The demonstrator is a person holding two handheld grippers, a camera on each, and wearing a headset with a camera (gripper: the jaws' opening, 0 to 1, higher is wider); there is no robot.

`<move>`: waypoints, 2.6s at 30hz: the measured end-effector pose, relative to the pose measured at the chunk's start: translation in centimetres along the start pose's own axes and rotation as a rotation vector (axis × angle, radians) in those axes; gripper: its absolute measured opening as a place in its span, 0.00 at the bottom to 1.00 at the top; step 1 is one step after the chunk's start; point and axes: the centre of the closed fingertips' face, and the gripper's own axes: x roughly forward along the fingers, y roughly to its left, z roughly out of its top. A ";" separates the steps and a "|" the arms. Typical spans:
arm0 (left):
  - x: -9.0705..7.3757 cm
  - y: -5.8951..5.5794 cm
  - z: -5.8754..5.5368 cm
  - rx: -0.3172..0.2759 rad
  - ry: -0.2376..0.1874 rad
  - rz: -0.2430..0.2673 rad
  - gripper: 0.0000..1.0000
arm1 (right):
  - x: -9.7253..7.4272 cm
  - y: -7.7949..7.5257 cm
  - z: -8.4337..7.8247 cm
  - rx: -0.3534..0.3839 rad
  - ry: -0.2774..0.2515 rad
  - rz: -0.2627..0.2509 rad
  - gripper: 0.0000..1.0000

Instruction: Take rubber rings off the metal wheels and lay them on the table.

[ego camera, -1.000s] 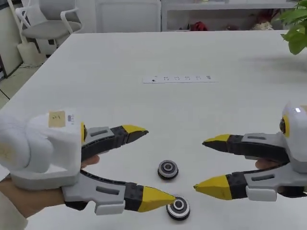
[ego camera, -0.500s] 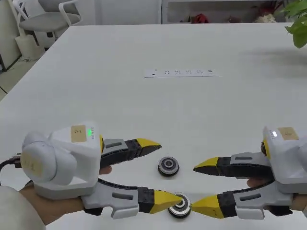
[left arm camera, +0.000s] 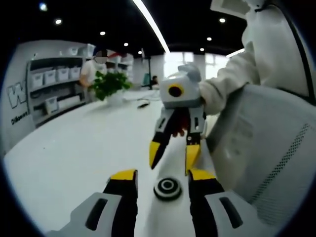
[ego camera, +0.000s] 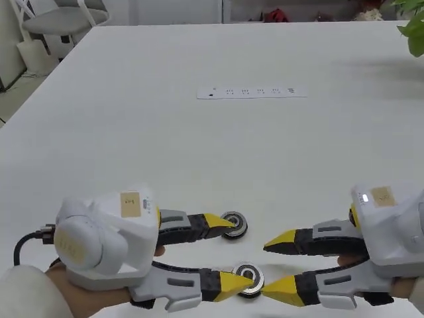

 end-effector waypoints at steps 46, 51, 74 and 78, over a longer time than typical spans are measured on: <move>1.6 -0.4 -2.9 0.024 0.060 -0.023 0.14 | 1.4 0.3 -1.9 -0.029 0.064 0.016 0.20; 1.6 -0.4 -2.9 0.023 0.060 -0.019 0.14 | 1.2 0.3 -2.0 -0.031 0.071 0.014 0.16; 1.8 -0.3 -2.9 0.022 0.051 -0.012 0.14 | 1.7 0.3 -1.9 -0.080 0.078 0.008 0.21; 1.8 -0.4 -2.9 0.022 0.049 -0.011 0.14 | 1.5 0.4 -2.0 -0.079 0.083 0.009 0.19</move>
